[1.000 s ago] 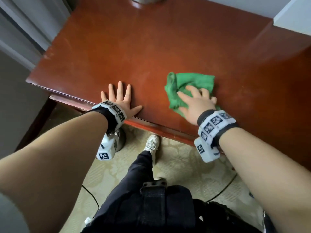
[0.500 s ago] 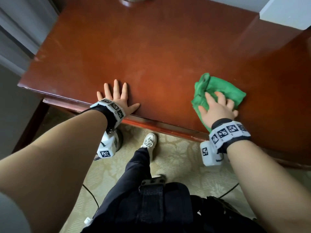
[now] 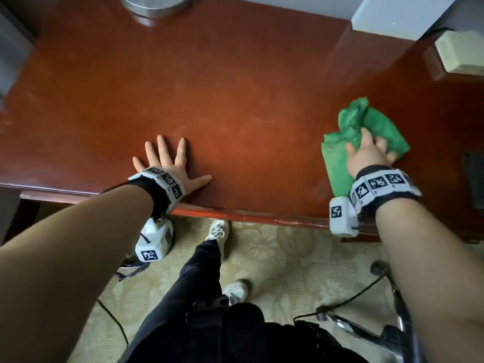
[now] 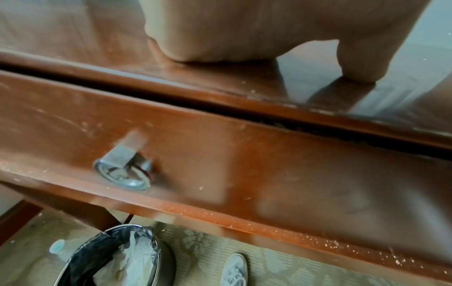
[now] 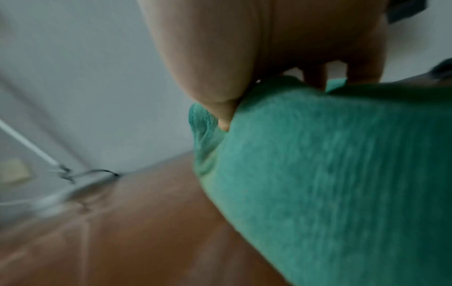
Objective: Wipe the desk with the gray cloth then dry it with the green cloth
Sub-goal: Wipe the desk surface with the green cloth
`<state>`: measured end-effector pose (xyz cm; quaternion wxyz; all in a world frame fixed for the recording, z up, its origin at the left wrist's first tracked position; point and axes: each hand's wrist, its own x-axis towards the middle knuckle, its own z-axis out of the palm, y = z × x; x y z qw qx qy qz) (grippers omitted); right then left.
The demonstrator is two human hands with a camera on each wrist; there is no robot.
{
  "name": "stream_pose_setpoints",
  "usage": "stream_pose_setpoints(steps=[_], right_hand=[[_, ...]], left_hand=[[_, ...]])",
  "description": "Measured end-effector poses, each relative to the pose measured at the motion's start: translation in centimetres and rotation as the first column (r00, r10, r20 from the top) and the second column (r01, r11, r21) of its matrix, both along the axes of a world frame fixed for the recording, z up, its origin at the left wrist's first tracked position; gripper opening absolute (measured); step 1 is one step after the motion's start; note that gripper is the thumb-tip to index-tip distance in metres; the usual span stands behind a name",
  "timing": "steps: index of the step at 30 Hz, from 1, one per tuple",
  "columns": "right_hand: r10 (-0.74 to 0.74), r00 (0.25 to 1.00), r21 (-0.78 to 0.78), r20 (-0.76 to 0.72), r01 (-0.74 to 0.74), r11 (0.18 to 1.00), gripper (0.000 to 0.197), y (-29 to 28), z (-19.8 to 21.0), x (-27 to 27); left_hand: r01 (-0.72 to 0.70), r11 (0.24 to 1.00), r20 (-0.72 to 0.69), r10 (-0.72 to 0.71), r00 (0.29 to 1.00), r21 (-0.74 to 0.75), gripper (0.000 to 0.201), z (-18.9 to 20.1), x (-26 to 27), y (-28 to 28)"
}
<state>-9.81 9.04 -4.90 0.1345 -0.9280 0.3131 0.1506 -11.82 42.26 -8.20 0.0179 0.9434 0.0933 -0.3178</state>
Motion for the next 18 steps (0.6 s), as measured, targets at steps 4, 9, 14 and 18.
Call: stream_pose_setpoints(steps=[4, 9, 14, 18], right_hand=[[-0.028, 0.977, -0.041, -0.213, 0.019, 0.999, 0.054, 0.6, -1.7, 2.8], [0.424, 0.898, -0.036, -0.117, -0.431, 0.902, 0.051, 7.5, -1.4, 4.5], [0.906, 0.409, 0.091, -0.109, -0.903, 0.419, 0.051, 12.4, -0.9, 0.1], [0.777, 0.617, 0.012, -0.122, -0.782, 0.623, 0.050, 8.2, -1.1, 2.2]], left_hand=[[-0.022, 1.000, -0.041, 0.022, 0.999, 0.002, 0.112, -0.3, 0.8, 0.0], [0.000, 1.000, -0.134, 0.001, 0.991, 0.003, 0.122, 0.2, 1.3, 0.2], [0.001, 1.000, -0.127, -0.003, 0.992, -0.017, 0.127, 0.4, 1.1, 0.3], [0.004, 1.000, -0.138, -0.006, 0.990, -0.010, 0.128, 0.3, 1.2, 0.3]])
